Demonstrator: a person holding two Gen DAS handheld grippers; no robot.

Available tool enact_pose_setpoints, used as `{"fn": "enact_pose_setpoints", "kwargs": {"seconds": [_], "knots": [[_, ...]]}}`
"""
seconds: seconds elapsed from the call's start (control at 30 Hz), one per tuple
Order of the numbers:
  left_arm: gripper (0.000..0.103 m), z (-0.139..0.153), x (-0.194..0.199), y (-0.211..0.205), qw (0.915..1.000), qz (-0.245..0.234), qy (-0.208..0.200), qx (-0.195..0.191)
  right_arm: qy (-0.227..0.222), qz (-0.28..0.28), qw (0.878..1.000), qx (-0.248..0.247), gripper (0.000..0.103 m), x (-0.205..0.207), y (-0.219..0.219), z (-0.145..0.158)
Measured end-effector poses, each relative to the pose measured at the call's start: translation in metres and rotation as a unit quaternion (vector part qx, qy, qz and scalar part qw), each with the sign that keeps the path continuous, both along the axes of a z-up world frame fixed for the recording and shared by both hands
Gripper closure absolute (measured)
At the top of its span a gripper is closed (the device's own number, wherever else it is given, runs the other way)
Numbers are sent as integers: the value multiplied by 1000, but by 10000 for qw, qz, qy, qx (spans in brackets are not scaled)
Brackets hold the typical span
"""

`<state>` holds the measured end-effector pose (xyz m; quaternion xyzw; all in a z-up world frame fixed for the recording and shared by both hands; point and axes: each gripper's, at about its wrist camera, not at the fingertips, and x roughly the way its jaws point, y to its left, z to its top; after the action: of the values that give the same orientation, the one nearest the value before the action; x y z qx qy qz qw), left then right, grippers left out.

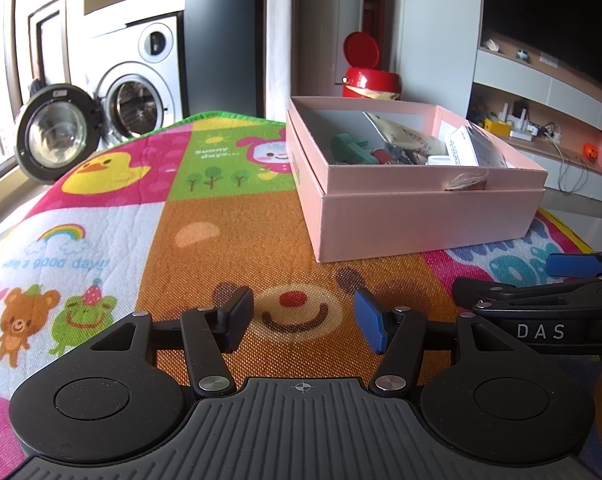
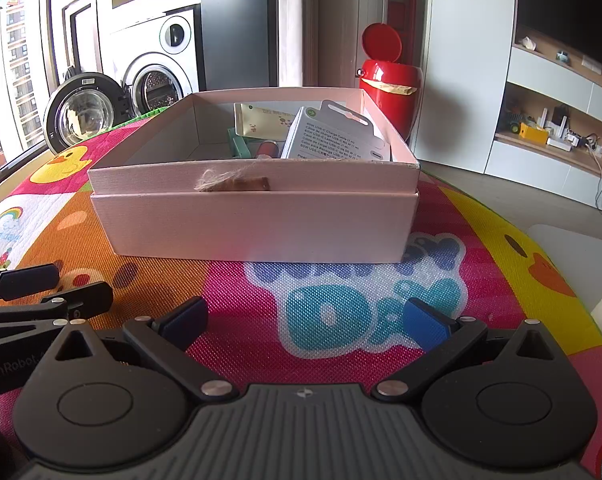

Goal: Organize rigid objects

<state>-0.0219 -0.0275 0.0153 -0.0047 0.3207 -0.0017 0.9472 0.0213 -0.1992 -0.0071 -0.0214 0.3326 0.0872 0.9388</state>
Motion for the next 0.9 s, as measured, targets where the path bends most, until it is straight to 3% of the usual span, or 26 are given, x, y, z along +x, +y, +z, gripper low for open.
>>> {"fn": "enact_pose_setpoints", "kwargs": {"seconds": [0.9], "knots": [[41, -1, 0, -1, 10000, 10, 2, 81, -1, 0, 10000, 1, 0, 0, 0, 0]]}}
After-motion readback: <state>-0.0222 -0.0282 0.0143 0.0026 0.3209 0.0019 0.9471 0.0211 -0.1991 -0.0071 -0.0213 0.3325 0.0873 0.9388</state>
